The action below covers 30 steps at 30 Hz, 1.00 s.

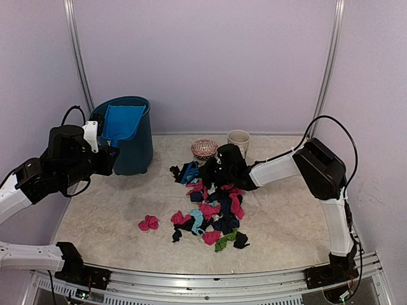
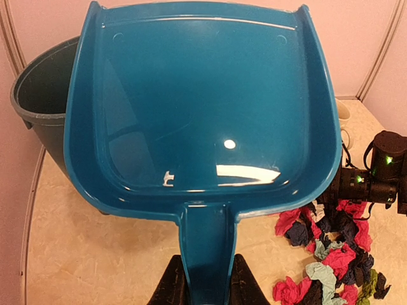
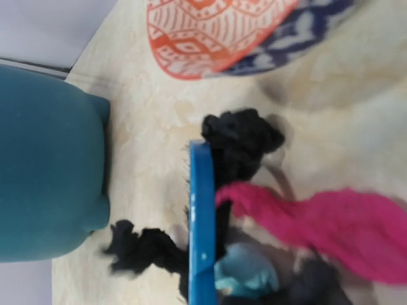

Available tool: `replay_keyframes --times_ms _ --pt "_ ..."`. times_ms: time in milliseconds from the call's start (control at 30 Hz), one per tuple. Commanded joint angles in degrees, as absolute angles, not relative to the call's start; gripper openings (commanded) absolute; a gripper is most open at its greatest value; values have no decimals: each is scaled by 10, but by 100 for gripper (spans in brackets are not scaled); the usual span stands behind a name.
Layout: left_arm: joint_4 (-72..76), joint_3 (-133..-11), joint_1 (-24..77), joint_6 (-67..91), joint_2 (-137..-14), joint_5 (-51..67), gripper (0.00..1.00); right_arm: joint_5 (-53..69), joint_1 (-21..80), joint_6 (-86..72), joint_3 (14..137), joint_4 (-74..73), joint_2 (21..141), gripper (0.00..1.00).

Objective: Sweep away the paper scraps from the table
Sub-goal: Sweep the paper scraps at the center of the board.

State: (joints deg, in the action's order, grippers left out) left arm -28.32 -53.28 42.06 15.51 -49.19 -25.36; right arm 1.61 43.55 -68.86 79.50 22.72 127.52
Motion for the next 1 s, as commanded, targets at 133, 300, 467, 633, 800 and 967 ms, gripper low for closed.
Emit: replay_keyframes --times_ms 133,300,467,633,800,967 --pt "-269 -527 416 148 -495 -250 0 35 412 -686 681 234 1191 0" --pt "-270 -527 416 147 -496 -252 0 37 407 -678 582 235 1121 0" --pt "-270 -526 416 147 -496 -253 0 25 406 -666 481 229 1026 0" --pt "-271 -527 416 147 -501 -253 0 11 407 -630 433 197 919 0" --pt "-273 -528 416 147 -505 -254 0 -24 428 -589 448 138 839 0" --pt "-273 -528 416 148 -505 -257 0 -63 456 -541 482 85 803 0"
